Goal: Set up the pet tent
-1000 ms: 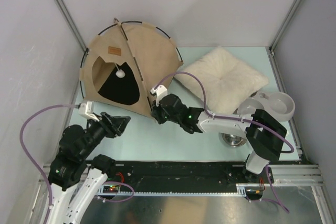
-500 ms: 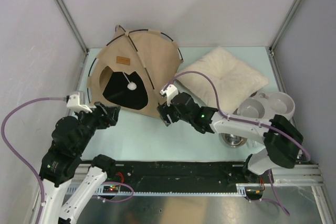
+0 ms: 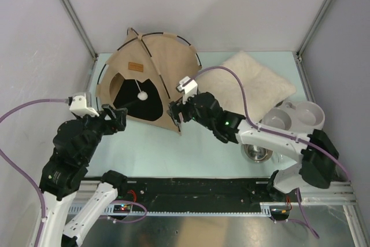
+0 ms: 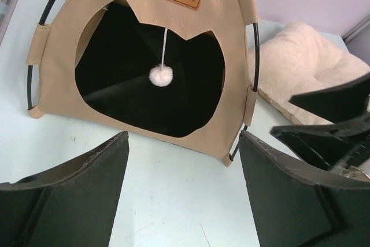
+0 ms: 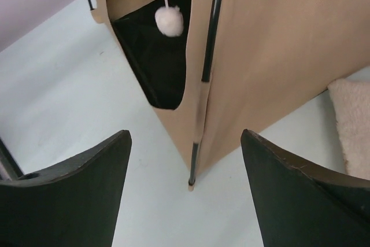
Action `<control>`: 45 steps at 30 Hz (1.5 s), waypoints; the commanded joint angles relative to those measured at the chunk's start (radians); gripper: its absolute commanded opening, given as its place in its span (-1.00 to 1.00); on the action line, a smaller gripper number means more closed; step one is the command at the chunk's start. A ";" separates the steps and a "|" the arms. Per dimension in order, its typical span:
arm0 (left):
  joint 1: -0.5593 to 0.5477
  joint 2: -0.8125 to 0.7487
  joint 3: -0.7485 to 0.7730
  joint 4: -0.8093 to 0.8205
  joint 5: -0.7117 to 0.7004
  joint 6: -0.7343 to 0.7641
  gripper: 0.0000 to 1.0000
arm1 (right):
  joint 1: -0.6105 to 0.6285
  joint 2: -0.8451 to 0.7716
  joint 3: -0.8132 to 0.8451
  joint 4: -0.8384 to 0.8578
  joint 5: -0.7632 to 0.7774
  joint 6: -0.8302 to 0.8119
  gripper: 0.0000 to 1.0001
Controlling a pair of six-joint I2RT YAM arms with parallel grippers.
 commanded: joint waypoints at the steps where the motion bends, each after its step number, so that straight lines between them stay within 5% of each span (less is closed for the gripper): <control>1: -0.005 0.009 0.025 0.016 0.015 0.025 0.62 | -0.011 0.117 0.111 0.056 0.083 -0.029 0.60; 9: -0.004 -0.013 0.024 0.013 0.021 0.021 0.65 | -0.041 0.298 0.237 0.072 0.126 -0.091 0.07; 15: -0.003 0.037 0.057 0.014 0.026 0.020 0.65 | -0.069 0.319 0.248 0.045 0.030 -0.181 -0.92; 24: -0.003 0.143 0.137 0.016 -0.030 0.022 0.65 | -0.178 0.303 0.241 0.087 -0.289 -0.225 -1.00; 28: -0.003 0.197 0.157 0.016 -0.028 0.009 0.64 | -0.248 0.312 0.234 0.086 -0.318 -0.201 -1.00; 31: -0.003 0.235 0.171 0.016 -0.023 0.010 0.64 | -0.291 0.279 0.220 0.062 -0.324 -0.172 -0.67; 38: -0.003 0.290 0.232 0.014 -0.012 0.026 0.66 | -0.311 0.086 0.188 -0.091 -0.272 -0.145 0.61; 45: -0.003 0.321 0.282 0.014 -0.029 0.048 0.67 | -0.347 -0.137 0.143 -0.213 -0.154 0.036 0.84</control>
